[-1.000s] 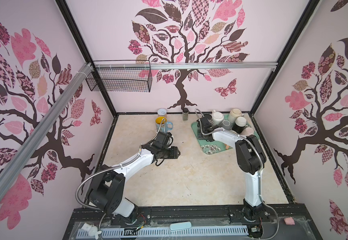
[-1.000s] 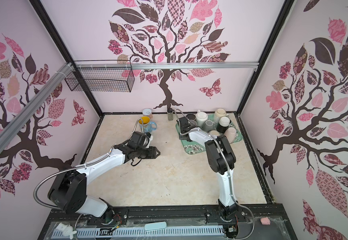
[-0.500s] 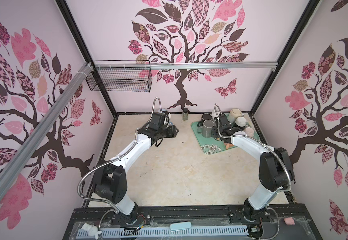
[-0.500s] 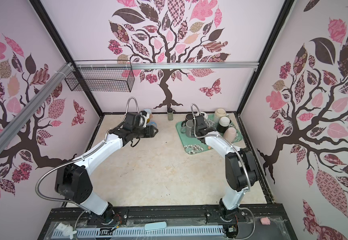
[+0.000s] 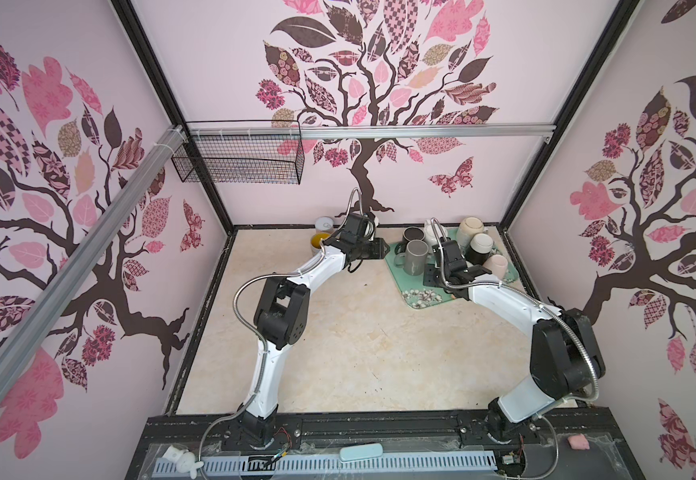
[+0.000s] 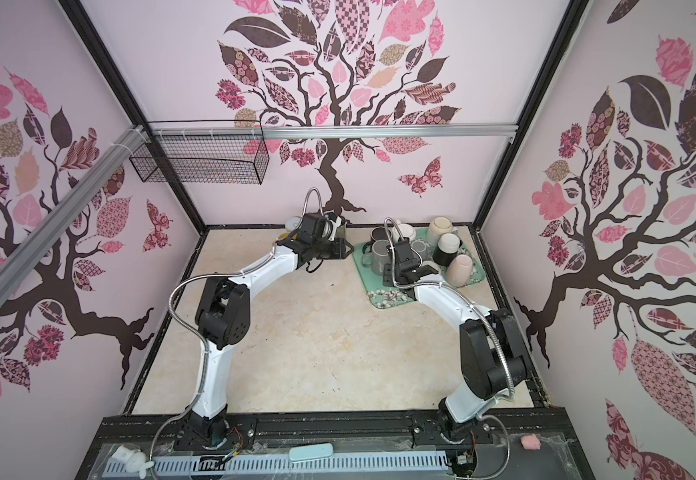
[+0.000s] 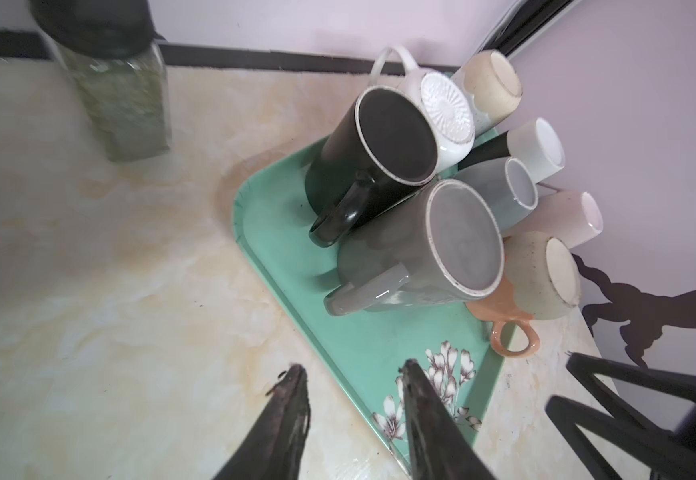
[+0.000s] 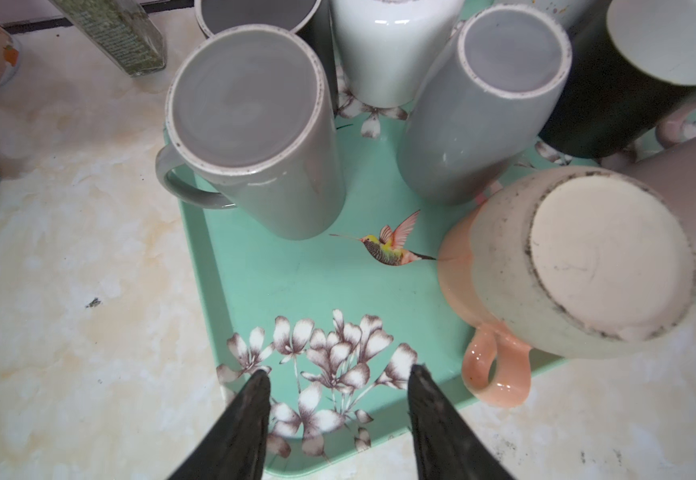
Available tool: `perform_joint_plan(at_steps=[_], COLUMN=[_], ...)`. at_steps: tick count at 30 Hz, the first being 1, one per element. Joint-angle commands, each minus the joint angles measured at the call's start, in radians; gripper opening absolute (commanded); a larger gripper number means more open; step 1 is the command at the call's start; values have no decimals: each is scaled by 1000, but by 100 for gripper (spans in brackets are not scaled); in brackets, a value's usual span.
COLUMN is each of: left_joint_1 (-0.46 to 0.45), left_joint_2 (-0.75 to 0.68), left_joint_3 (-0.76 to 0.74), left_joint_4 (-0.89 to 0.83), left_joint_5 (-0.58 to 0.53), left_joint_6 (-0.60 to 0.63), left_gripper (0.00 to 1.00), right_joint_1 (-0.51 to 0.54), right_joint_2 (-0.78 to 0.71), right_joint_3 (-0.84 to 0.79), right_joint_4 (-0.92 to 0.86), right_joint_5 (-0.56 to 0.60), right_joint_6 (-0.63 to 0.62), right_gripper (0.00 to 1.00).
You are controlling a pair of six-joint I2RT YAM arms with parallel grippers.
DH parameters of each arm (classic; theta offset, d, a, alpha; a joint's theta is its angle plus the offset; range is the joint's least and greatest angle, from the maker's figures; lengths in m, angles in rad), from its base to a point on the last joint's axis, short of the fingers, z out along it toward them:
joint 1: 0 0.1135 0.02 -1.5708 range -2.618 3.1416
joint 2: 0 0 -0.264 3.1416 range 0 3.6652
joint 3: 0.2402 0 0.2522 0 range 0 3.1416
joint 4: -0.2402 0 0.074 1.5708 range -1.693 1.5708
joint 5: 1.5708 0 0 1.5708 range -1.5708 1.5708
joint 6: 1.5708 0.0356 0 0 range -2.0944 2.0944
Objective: Turn the mug right side up
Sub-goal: 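Move the right gripper to the upside-down grey mug while the left approaches the tray, then grasp the grey mug with the right gripper and lift it off the tray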
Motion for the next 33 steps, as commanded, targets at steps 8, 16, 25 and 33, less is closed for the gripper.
perform_joint_plan(at_steps=[8, 16, 25, 33], left_joint_1=[3, -54, -139, -175], left_joint_2=[258, 225, 31, -112], left_joint_3=[354, 227, -139, -287], left_joint_4=[19, 74, 219, 223], left_joint_5=[87, 124, 156, 135], left_joint_6=[-88, -115, -162, -147], left_gripper=[2, 0, 0, 1], right_joint_1=[-3, -7, -62, -60], right_joint_2=[-101, -118, -52, 74], right_joint_3=[-43, -49, 2, 95], right_joint_4=[-42, -53, -37, -69], right_joint_5=[-52, -19, -122, -161], right_joint_6=[30, 20, 53, 54], right_gripper=[57, 62, 70, 72])
